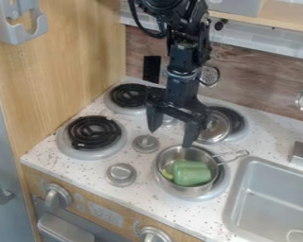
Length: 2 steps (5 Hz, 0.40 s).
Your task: Take the silver object and put it above of the bottom left burner
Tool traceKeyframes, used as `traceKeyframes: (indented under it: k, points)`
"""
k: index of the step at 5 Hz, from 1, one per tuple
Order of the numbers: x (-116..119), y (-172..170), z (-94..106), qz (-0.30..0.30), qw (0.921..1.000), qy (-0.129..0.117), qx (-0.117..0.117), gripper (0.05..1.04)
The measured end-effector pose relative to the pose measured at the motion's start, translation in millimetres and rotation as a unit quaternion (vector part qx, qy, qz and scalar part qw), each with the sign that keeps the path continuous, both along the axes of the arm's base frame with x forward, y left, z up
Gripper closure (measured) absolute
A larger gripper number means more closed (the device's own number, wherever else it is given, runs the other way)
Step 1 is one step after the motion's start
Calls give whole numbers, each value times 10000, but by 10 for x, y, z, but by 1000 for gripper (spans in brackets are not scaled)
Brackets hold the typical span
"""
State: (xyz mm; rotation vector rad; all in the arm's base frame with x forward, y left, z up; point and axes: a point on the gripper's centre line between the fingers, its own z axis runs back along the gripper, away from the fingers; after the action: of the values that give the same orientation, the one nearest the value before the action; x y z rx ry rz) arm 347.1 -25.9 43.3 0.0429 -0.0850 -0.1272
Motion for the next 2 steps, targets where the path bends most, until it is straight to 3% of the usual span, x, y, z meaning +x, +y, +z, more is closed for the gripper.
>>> traceKeyframes:
  k: [1, 2]
  points:
    - [-38, -19, -130, 9, 9998, 179, -22, 85]
    - [139, -57, -133, -8, 9998, -98, -148, 85]
